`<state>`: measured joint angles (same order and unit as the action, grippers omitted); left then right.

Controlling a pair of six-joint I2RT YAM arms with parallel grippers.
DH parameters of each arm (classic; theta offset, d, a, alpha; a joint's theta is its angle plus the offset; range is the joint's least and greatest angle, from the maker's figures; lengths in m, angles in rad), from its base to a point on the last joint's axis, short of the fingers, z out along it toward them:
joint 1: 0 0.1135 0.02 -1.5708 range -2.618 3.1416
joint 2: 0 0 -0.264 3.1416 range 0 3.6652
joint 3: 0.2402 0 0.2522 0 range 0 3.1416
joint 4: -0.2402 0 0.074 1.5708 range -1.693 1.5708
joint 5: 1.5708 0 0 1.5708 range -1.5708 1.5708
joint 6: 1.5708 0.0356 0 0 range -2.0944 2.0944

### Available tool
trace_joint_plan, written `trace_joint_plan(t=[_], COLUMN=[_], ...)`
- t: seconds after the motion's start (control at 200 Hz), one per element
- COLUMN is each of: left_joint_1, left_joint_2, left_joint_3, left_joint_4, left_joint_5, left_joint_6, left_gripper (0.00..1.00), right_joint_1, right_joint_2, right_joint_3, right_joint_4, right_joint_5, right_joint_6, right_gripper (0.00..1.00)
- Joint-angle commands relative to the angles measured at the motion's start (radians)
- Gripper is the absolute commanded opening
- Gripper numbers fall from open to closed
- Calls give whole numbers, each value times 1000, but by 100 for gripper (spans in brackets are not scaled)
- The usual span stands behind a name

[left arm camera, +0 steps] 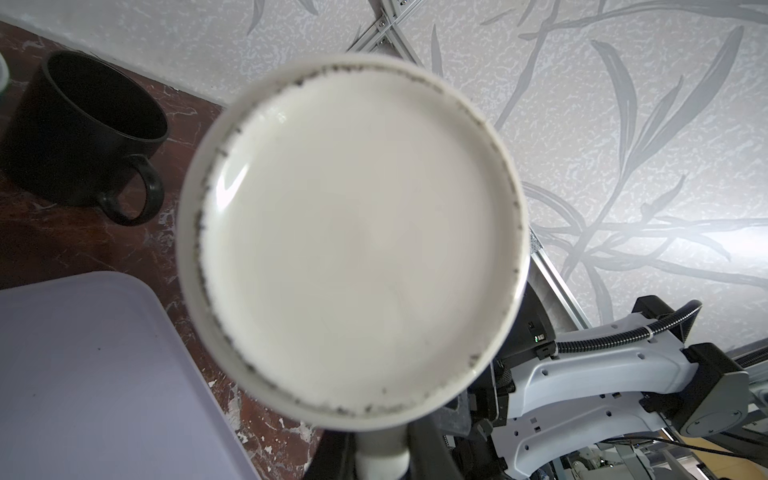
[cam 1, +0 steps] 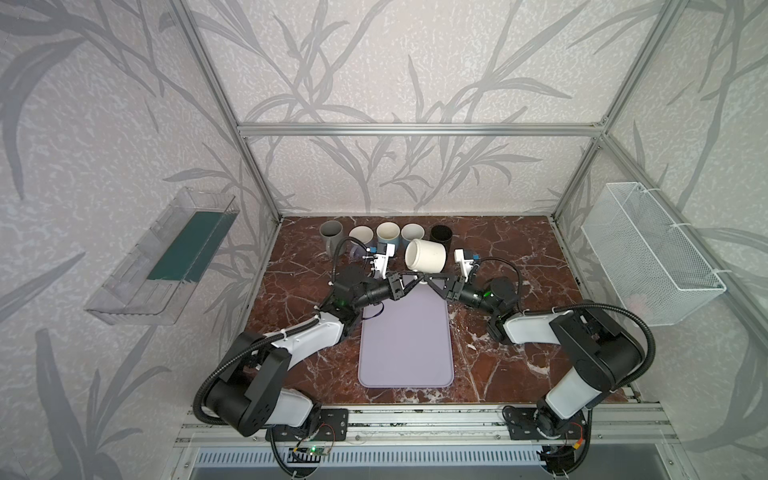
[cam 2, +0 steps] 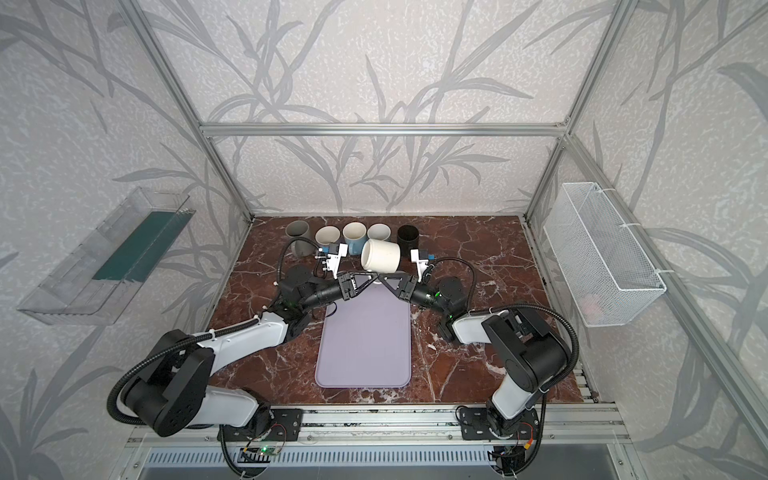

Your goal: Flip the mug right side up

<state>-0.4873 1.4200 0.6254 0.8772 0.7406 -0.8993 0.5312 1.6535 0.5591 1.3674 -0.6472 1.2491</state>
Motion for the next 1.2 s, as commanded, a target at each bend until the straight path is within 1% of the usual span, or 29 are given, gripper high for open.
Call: trace_joint_plan(t=[0.0,0.115,0.625,0.735,0.83,1.194], left_joint_1=[10,15,27,26,27,26], left_joint_2=[15,41,65,102,147,159], left_joint_3=[7,5,-4,2,10,16], left_joint_4=[240,305,381,445,535,537], left_joint_5=[46,60,89,109,118,123], left_joint_6=[-70,-109,-175,-220,-281,-288], left_gripper=[0,0,0,0,0,0], right_joint_1=[6,6,-4,-5,-4,-9], right_joint_2=[-43,-63,-106,-111,-107,-113], right_joint_3=[25,24,18,26,35,34], right_joint_4=[36,37,36,36,36,36], right_joint_5=[-14,-14,14,11,2,15], right_joint_6=[-11,-11,-11,-11,-8,-9], right_gripper=[30,28,24,23,23,20])
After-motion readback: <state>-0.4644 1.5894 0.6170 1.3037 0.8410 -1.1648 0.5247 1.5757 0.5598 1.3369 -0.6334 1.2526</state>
